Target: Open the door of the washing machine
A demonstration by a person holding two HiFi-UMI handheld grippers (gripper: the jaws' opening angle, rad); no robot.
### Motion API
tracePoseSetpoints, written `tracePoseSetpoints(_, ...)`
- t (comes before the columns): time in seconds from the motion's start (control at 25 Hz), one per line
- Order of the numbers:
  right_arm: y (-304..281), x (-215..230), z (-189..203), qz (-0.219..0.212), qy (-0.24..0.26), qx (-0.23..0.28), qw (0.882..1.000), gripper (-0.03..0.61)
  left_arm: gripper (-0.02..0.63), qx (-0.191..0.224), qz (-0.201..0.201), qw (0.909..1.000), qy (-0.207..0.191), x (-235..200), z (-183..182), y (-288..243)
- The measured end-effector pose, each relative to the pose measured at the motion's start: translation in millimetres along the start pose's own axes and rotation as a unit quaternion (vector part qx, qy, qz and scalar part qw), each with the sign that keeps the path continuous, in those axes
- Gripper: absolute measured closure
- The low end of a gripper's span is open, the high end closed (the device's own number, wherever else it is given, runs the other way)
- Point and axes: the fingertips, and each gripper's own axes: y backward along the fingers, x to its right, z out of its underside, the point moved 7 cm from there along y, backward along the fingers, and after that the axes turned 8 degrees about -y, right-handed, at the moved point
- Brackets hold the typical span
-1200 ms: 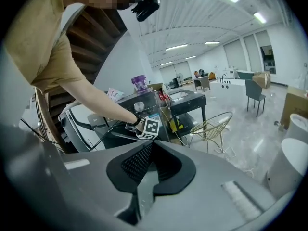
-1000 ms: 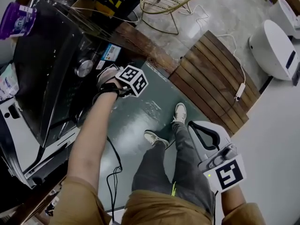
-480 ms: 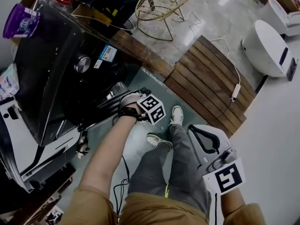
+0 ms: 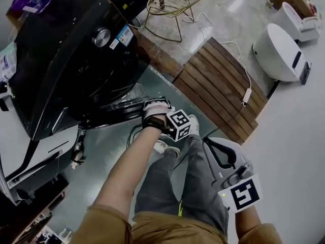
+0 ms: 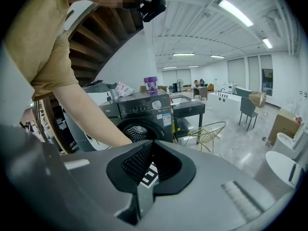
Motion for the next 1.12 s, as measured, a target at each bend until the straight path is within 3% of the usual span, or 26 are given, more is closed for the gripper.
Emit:
tracePoseSetpoints(0.2,4.8,-4.3,5.8,-0.035,0.017,-0.027,0.999,0.574,0.44,-0.012,-0.021,0.9996,-0.018,21.8,-6.2,6.0)
tracePoseSetpoints(0.36,8.2,8.9,13.6,-0.08,0.024,-0.037,0.996,0.574,0.437,-0.037,-0.039,0.9985,-0.004,23.2,-10.1,12.9)
tracePoseSetpoints(0.52,9.9,19.5,16.3,-0.133,0.045,-0.048,0.989,0.572,0.445,-0.059,-0.03,0.9976,0.022,40.3,-10.2,16.2)
tracePoseSetpoints(0.68,16.7,39.0,12.7,-0.153,0.055,-0.047,0.986,0.572,0.429,-0.058,-0.019,0.9954,0.073,53.3,-12.7,31.8)
tracePoseSetpoints(0.84,13.9,45.1,6.7,-0.183,0.065,-0.044,0.98,0.574,0.458,-0.036,-0.044,0.9842,0.168,69.6,-3.2,66.6)
tracePoseSetpoints(0.92,9.9,41.0,2.4,-0.204,0.071,-0.043,0.975,0.574,0.469,-0.02,-0.048,0.9691,0.241,83.4,6.2,84.9)
tracePoseSetpoints(1.0,5.7,34.8,-1.6,-0.226,0.08,-0.044,0.97,0.572,0.469,-0.001,-0.038,0.9421,0.333,99.2,14.2,98.3)
tracePoseSetpoints(1.04,3.4,31.0,-3.6,-0.236,0.086,-0.043,0.967,0.573,0.468,0.009,-0.032,0.923,0.383,106.5,18.7,101.9)
tracePoseSetpoints(1.12,-0.6,22.2,-6.9,-0.254,0.097,-0.045,0.961,0.573,0.468,0.027,-0.017,0.8729,0.487,119.0,29.5,105.1)
